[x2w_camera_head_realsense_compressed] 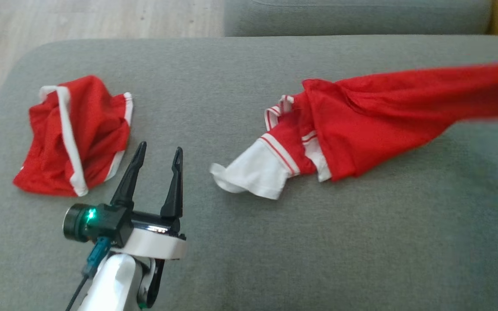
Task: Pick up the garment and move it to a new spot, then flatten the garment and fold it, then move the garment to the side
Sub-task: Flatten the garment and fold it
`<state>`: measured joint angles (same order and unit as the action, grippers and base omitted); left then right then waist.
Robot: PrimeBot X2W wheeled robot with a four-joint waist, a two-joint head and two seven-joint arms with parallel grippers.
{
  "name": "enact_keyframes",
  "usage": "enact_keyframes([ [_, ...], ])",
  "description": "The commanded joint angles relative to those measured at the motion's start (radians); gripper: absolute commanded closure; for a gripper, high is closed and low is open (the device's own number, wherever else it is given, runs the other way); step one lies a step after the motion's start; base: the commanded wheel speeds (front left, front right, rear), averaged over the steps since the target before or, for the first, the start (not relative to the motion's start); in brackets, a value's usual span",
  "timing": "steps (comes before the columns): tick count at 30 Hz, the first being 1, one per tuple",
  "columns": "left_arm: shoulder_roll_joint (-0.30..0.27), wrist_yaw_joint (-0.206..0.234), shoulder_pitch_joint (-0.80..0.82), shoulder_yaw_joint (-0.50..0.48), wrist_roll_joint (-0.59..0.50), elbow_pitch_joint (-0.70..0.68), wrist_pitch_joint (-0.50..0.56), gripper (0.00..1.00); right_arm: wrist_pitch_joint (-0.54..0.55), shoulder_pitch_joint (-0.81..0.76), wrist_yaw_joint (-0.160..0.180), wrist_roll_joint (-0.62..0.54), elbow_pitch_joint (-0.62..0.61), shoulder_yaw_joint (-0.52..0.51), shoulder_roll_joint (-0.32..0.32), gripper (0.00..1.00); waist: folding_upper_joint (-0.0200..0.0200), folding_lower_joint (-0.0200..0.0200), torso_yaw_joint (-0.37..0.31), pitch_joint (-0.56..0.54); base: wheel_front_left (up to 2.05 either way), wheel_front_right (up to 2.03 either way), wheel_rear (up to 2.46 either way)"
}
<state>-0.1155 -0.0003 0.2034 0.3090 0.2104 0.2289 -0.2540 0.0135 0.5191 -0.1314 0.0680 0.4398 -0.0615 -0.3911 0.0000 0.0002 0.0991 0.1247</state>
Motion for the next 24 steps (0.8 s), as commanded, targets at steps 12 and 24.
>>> enact_keyframes([
  [12,0.006,-0.013,0.049,-0.033,-0.011,-0.004,-0.008,0.00,-0.143,-0.069,0.001,-0.102,-0.231,-0.099,0.213,0.00,0.0000,-0.0002,-0.045,-0.038,0.00,0.00,0.00],
  [24,0.030,-0.024,0.029,-0.011,-0.012,-0.002,-0.008,0.00,-0.247,-0.378,0.001,0.039,-0.405,-0.011,0.340,0.00,0.0000,-0.0002,-0.013,-0.054,0.00,0.00,0.00],
])
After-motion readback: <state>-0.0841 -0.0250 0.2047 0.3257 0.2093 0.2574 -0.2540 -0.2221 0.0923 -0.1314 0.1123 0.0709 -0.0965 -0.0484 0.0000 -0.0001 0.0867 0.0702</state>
